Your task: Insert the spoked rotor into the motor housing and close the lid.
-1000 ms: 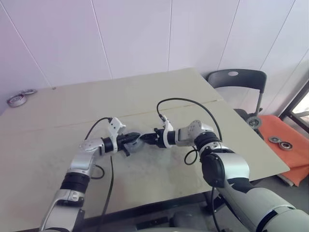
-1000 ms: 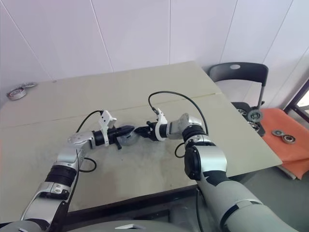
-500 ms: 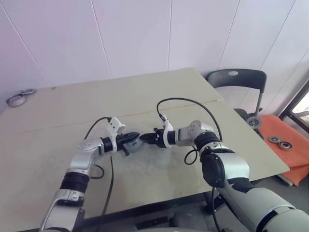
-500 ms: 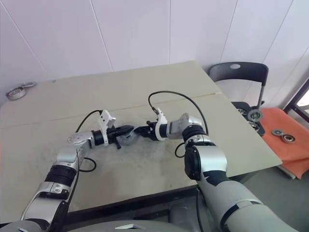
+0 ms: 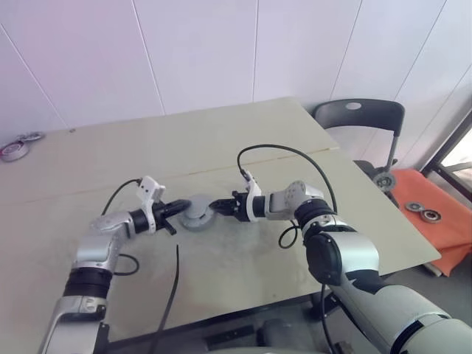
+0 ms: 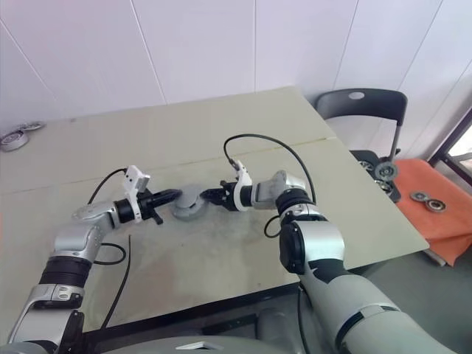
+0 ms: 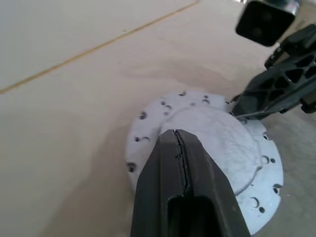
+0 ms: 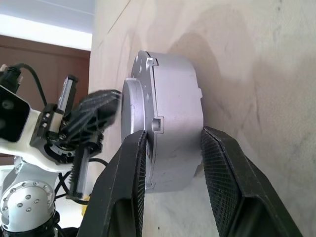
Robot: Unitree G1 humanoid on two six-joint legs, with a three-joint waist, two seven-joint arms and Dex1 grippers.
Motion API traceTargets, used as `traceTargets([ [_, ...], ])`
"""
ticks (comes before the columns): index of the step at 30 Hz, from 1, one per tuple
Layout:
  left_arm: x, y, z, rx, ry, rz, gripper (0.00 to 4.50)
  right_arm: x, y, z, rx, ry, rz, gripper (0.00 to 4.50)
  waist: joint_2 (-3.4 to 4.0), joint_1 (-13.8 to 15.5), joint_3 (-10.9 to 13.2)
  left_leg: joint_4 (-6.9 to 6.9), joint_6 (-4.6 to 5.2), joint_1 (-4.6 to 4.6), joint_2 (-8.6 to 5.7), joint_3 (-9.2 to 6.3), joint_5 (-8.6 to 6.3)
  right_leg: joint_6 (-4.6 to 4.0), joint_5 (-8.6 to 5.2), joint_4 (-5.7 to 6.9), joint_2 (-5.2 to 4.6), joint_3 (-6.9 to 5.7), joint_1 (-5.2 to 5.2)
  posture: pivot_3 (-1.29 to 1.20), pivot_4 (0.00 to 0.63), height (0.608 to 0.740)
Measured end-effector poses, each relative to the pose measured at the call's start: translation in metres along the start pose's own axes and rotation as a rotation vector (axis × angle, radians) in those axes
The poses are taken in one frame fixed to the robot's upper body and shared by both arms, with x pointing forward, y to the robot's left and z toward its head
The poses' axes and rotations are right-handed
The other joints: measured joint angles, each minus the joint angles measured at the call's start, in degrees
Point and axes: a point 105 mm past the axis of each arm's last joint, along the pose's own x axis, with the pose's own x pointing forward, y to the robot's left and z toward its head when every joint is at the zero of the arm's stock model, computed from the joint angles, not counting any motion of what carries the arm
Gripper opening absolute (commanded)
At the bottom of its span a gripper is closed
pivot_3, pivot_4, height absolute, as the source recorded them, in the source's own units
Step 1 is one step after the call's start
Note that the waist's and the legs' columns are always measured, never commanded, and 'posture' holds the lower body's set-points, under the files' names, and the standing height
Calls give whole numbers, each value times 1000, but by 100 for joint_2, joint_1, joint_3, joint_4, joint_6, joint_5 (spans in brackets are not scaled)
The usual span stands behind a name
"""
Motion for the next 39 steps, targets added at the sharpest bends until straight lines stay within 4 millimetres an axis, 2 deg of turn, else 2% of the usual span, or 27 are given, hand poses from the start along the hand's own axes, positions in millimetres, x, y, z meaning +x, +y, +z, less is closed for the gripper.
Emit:
traceTargets([
  [5,-21,14,27,24,-83,72,0,1,1,0,-3,-2,3,1408,-4,-8,1,-2,0,-2,0,3,0,0,0,-1,-1,1,-3,0,0,740],
  [7,-30,18,29,20,-100,103,0,1,1,0,-3,-2,4,1408,-3,-14,2,-3,0,-1,0,4,0,0,0,-1,-1,4,-4,0,0,740],
  [13,-45,22,15,-30,-87,151,0,1,-3,0,20,-33,21,1408,-12,2,4,-2,0,-1,0,4,0,-1,0,-1,-1,3,-3,0,0,740],
  [18,-46,17,14,-32,-85,149,0,1,-10,-4,90,-66,62,1408,-14,-4,3,-2,-1,-1,0,6,0,-2,1,-1,0,4,-2,0,0,740],
  [24,-51,16,3,-51,-59,166,0,1,-10,-4,135,-90,88,1408,-23,5,5,-1,-1,0,0,5,0,-3,1,-1,0,4,0,0,0,740],
  [39,-53,13,-5,-65,-34,175,0,5,-10,-4,94,-115,90,1408,-25,-18,10,11,-2,13,4,6,2,-5,3,4,7,3,14,0,0,740],
])
